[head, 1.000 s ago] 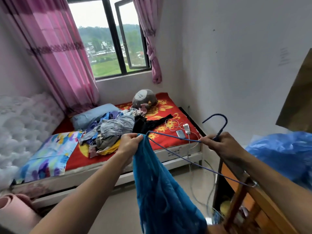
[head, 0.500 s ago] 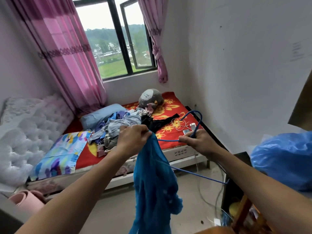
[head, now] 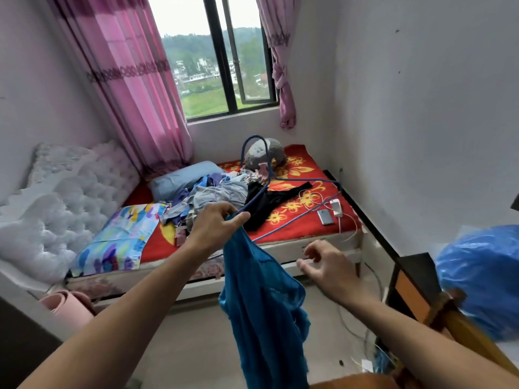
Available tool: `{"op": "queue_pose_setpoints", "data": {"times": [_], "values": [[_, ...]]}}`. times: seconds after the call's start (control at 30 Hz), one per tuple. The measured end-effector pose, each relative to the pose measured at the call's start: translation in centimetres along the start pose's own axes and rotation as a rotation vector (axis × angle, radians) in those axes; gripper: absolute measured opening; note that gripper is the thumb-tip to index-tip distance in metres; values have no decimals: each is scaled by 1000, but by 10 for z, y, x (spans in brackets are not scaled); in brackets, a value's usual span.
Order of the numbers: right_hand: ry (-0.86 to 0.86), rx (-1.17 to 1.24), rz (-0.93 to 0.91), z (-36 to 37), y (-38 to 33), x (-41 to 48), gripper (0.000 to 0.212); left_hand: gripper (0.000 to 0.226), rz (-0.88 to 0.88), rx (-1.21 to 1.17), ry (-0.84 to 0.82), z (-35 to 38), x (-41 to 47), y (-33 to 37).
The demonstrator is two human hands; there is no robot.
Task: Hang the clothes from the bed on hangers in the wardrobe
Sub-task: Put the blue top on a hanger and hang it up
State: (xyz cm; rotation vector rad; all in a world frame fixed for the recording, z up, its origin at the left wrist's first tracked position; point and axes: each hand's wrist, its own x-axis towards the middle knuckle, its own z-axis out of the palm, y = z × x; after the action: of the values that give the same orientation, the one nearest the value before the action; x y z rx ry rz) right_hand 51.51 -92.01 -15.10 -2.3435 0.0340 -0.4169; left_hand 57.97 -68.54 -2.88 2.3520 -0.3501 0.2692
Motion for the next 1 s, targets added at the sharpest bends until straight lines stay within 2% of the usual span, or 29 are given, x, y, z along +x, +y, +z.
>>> {"op": "queue_pose_setpoints", "data": {"times": [0.1, 0.13, 0.23, 0.3, 0.4, 0.47, 0.57, 0.63, 0.7, 0.77, 0.87, 1.0], "values": [[-274, -182, 130, 39, 4, -3, 61, 32, 71, -22, 26, -5, 0, 15], [-304, -217, 170, 48, 4, 0, 62, 32, 96, -46, 24, -7, -1, 19], [-347, -271, 309, 57, 14, 10, 26, 30, 159, -112, 42, -17, -3, 23], [-363, -102, 465, 50, 34, 13, 7, 27, 202, -55, 70, -31, -2, 13], [-316, 409, 692, 12, 63, 25, 26, 20, 222, 96, 6, -46, -6, -26], [-262, 572, 740, -20, 75, 39, 33, 20, 222, 202, -78, -43, -14, -51], [-267, 641, 717, -57, 68, 56, 32, 23, 253, 341, -162, -26, -25, -69], [-269, 521, 648, -68, 60, 62, 31, 21, 257, 434, -157, -17, -28, -69], [-256, 380, 550, -70, 49, 65, 30, 17, 238, 426, -109, -11, -25, -67], [-220, 296, 434, -66, 37, 67, 32, 16, 206, 301, -60, -5, -21, -62], [-99, 143, 225, -62, 15, 65, 37, 16, 159, 189, 15, 4, -20, -54], [-34, 43, 55, -64, -8, 53, 33, 16, 59, 230, 197, 8, -30, -53]]}}
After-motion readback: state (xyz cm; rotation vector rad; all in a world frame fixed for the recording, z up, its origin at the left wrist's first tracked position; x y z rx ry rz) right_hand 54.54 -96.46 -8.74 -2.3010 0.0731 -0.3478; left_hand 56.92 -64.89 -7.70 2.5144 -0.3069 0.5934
